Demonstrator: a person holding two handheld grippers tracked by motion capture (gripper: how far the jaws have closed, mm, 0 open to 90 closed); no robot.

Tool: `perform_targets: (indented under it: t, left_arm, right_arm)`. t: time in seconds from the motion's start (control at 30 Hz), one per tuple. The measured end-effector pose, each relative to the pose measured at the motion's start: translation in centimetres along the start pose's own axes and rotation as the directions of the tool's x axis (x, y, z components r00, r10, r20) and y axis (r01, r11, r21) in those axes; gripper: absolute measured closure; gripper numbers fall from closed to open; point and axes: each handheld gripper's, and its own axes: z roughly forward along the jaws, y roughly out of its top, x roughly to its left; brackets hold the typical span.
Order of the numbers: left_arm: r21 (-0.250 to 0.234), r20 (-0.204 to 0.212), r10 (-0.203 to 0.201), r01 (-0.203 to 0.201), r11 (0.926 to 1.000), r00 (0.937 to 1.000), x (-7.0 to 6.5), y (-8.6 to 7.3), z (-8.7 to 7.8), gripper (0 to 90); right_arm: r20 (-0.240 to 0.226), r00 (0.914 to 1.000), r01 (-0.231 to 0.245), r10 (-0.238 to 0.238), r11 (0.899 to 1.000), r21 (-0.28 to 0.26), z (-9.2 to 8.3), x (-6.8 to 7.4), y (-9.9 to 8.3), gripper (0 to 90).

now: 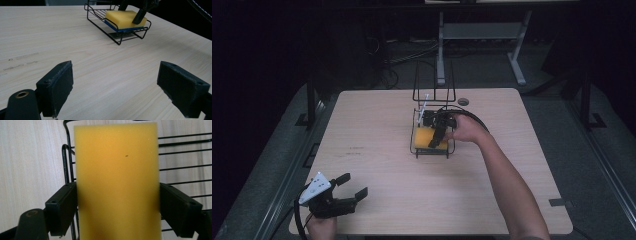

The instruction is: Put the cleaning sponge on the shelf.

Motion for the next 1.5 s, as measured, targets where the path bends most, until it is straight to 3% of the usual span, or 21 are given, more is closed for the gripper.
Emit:
perform_targets:
  t: [1.07, 1.5]
  left_arm:
    - [-0.001, 0.005, -0.001, 0.001, 1.0000, 1.0000, -0.1, 0.0, 0.1, 12.8]
    - [0.003, 0.005, 0.002, -0.002, 1.0000, 1.0000, -0.2, 0.0, 0.3, 12.8]
  right_arm:
    - [0.027, 0.9995, -0.013, 0.014, 0.999, -0.036, -2.0, 0.3, -0.5, 19.3]
    - [0.036, 0.9994, 0.003, -0.002, 0.999, -0.032, -2.5, 1.0, -0.8, 19.0]
